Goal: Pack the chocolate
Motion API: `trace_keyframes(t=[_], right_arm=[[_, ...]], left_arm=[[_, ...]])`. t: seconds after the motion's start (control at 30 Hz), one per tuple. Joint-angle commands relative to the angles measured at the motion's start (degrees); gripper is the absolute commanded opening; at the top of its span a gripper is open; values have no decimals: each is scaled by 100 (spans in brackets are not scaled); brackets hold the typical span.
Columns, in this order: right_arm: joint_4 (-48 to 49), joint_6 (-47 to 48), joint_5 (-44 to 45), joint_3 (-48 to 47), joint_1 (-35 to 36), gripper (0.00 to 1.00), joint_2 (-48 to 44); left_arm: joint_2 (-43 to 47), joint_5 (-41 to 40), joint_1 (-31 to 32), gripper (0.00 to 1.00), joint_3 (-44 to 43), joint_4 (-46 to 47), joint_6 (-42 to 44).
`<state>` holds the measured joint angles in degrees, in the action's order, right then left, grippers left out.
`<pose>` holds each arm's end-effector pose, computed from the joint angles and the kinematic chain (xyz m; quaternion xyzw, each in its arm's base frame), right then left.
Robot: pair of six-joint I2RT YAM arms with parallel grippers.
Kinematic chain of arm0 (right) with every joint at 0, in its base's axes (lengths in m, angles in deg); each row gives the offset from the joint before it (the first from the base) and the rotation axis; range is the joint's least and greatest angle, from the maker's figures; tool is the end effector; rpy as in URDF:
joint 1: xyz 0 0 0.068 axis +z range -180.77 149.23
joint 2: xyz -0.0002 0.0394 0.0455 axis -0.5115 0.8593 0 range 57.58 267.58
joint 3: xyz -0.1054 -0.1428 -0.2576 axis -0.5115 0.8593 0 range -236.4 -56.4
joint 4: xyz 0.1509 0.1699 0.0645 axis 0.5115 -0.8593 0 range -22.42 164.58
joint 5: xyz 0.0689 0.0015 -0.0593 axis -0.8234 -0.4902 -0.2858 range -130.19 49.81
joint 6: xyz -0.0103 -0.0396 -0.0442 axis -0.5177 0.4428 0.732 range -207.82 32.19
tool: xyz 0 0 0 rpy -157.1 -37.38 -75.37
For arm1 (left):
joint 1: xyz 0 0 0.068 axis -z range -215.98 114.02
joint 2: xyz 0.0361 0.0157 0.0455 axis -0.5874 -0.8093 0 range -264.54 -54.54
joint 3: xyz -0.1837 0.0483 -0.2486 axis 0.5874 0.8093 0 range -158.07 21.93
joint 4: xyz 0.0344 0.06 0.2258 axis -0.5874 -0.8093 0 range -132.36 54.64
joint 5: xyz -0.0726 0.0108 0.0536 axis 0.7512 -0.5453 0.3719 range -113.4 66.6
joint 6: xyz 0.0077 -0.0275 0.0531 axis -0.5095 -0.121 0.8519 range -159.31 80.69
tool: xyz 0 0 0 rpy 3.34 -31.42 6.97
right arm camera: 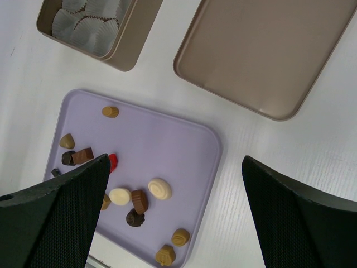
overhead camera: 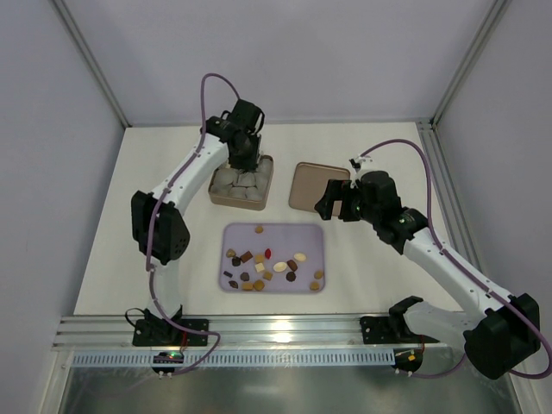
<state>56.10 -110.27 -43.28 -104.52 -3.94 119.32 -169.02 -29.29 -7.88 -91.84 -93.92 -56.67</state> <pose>0.1789 0.0932 0.3264 -0.0464 0.8736 0.2232 0.4300 0.3774 -0.1963 0.3468 0.0765 0.9600 -0.0566 0.2632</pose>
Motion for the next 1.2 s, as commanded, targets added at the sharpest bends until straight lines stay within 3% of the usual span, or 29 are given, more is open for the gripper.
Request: trace_keyframes(t=[0.0, 1.17], right_arm=[[108, 93, 72, -181, 7, 100, -74], [161, 84, 46, -154, 7, 100, 23]], left_arm=[[-57, 123, -41, 24, -391, 223, 154], [-365, 202, -41, 36, -259, 240, 207]])
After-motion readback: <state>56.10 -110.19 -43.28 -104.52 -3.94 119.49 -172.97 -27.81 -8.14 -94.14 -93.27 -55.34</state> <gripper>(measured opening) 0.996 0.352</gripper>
